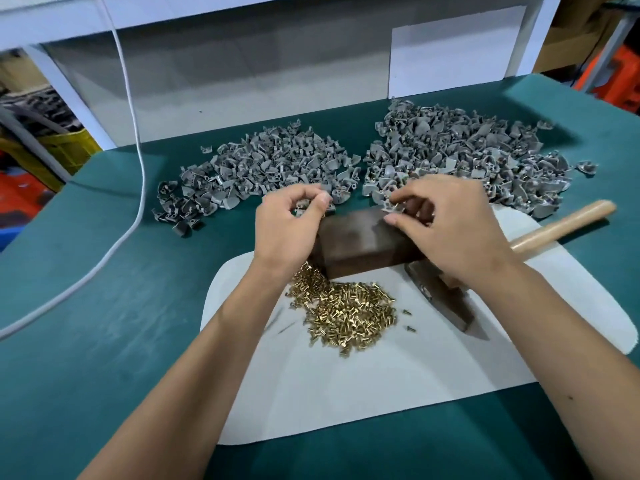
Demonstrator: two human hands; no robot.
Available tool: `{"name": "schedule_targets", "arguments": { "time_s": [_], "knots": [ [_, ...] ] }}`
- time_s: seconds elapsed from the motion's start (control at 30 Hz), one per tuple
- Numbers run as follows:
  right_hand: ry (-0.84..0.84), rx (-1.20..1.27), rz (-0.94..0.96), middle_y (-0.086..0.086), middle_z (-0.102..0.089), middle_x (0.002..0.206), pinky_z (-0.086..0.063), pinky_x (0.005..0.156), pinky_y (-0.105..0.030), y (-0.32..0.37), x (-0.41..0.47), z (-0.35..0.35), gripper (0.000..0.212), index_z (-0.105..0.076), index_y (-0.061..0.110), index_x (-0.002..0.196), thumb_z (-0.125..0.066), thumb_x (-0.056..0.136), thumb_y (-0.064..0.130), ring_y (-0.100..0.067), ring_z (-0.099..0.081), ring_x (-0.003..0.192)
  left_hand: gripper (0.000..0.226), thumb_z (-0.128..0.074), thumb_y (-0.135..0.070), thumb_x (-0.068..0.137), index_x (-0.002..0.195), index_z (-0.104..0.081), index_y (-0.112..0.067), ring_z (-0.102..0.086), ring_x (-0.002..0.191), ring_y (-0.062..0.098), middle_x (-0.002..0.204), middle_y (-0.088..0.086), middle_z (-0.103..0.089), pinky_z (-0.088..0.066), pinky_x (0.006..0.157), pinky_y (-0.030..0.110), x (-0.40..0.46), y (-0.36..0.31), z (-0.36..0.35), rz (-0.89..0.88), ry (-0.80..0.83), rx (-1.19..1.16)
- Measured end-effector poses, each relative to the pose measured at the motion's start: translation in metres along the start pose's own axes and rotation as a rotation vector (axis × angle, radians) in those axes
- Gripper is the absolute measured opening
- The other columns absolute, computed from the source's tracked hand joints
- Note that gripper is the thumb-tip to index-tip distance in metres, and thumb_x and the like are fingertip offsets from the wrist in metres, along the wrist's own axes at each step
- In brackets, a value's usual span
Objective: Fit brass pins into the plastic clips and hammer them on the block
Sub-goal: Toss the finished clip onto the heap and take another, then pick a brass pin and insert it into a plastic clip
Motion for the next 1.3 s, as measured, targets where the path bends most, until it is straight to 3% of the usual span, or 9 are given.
{"name": "schedule_targets", "arguments": {
  "time_s": [0.13, 0.23, 0.4, 0.5, 0.57, 0.73, 1.0, 1.17, 1.3],
  "knots": [
    [-0.141, -0.062, -0.205, 0.007, -0.064, 0.087, -0.055, 0.08, -0.032, -0.016, 0.002, 0.004, 0.033, -0.072, 0.024, 0.115, -0.082, 0.084, 0.025, -0.012, -0.057, 0.077, 0.026, -0.071, -0.004, 0.092, 0.104, -0.079, -0.025, -0.066, 0.108, 0.005, 0.113, -0.013, -0.073, -0.052, 0.106, 0.037, 0.01, 0.022, 0.014, 0.011, -0.01, 0.208],
    [-0.132, -0.006, -0.114, 0.008, -0.065, 0.086, -0.048, 0.073, -0.016, -0.004, -0.003, 0.004, 0.031, -0.071, 0.021, 0.113, -0.082, 0.084, 0.022, -0.006, -0.059, 0.075, 0.03, -0.069, -0.003, 0.093, 0.107, -0.079, -0.028, -0.06, 0.124, 0.014, 0.126, -0.007, -0.07, -0.042, 0.115, 0.046, 0.012, 0.027, 0.012, -0.016, 0.065, 0.316],
    [0.281, 0.123, 0.323, 0.008, -0.071, 0.086, -0.055, 0.077, -0.03, 0.042, -0.022, -0.01, 0.01, -0.077, 0.018, 0.095, -0.079, 0.088, 0.026, -0.008, -0.064, 0.079, 0.016, -0.076, -0.011, 0.089, 0.097, -0.081, -0.025, -0.061, 0.114, 0.011, 0.119, -0.005, -0.07, -0.048, 0.108, 0.04, 0.009, 0.028, 0.011, -0.042, 0.047, 0.353],
    [0.551, 0.145, 0.42, 0.014, -0.067, 0.088, -0.053, 0.076, -0.037, 0.064, -0.032, -0.019, 0.023, -0.077, 0.027, 0.096, -0.073, 0.089, 0.048, -0.007, -0.062, 0.083, 0.01, -0.079, -0.013, 0.086, 0.092, -0.081, -0.021, -0.067, 0.099, 0.013, 0.106, -0.004, -0.073, -0.056, 0.095, 0.037, 0.01, 0.029, 0.012, -0.039, 0.022, 0.355],
    [0.612, 0.062, 0.473, 0.016, -0.063, 0.094, -0.052, 0.076, -0.038, 0.071, -0.036, -0.024, 0.033, -0.074, 0.034, 0.101, -0.067, 0.087, 0.063, -0.007, -0.06, 0.09, 0.007, -0.081, -0.016, 0.084, 0.086, -0.08, -0.023, -0.068, 0.088, 0.009, 0.097, -0.006, -0.074, -0.058, 0.086, 0.033, 0.01, 0.028, 0.014, -0.002, 0.001, 0.353],
    [0.617, -0.021, 0.562, 0.015, -0.056, 0.102, -0.049, 0.078, -0.038, 0.08, -0.039, -0.029, 0.024, -0.071, 0.038, 0.105, -0.063, 0.092, 0.057, -0.01, -0.052, 0.099, 0.022, -0.082, -0.015, 0.082, 0.069, -0.07, -0.029, -0.061, 0.063, -0.007, 0.071, -0.019, -0.067, -0.047, 0.062, 0.014, 0.008, 0.032, 0.015, 0.08, -0.037, 0.269],
    [0.652, -0.017, 0.565, 0.015, -0.047, 0.1, -0.031, 0.07, -0.024, 0.085, -0.044, -0.036, 0.005, -0.062, 0.034, 0.091, -0.064, 0.095, 0.038, -0.006, -0.045, 0.098, 0.023, -0.066, -0.002, 0.094, 0.08, -0.056, -0.017, -0.075, 0.08, 0.021, 0.088, 0.009, -0.075, -0.063, 0.076, 0.049, 0.008, 0.026, 0.015, 0.076, -0.193, -0.028],
    [0.595, 0.116, 0.538, 0.013, -0.054, 0.098, -0.047, 0.08, -0.031, 0.079, -0.041, -0.035, 0.003, -0.065, 0.024, 0.095, -0.065, 0.098, 0.025, -0.009, -0.053, 0.096, 0.013, -0.068, 0.003, 0.092, 0.085, -0.061, -0.004, -0.073, 0.066, 0.024, 0.081, 0.023, -0.073, -0.061, 0.062, 0.032, 0.006, 0.019, 0.017, 0.046, -0.195, -0.226],
    [0.404, 0.288, 0.422, 0.009, -0.062, 0.085, -0.047, 0.075, -0.029, 0.069, -0.034, -0.031, 0.008, -0.062, 0.013, 0.093, -0.068, 0.097, 0.017, -0.008, -0.057, 0.08, 0.005, -0.075, -0.006, 0.091, 0.088, -0.071, -0.007, -0.066, 0.059, 0.016, 0.078, 0.013, -0.073, -0.05, 0.055, 0.021, 0.005, 0.012, 0.017, 0.024, -0.149, -0.311]
  ]
}}
Point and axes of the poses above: each hand's wrist, its own x-axis towards the middle knuckle, its own z-axis out of the back of the hand, y = z × x, the point moved 1 cm from there along x, towards the middle knuckle
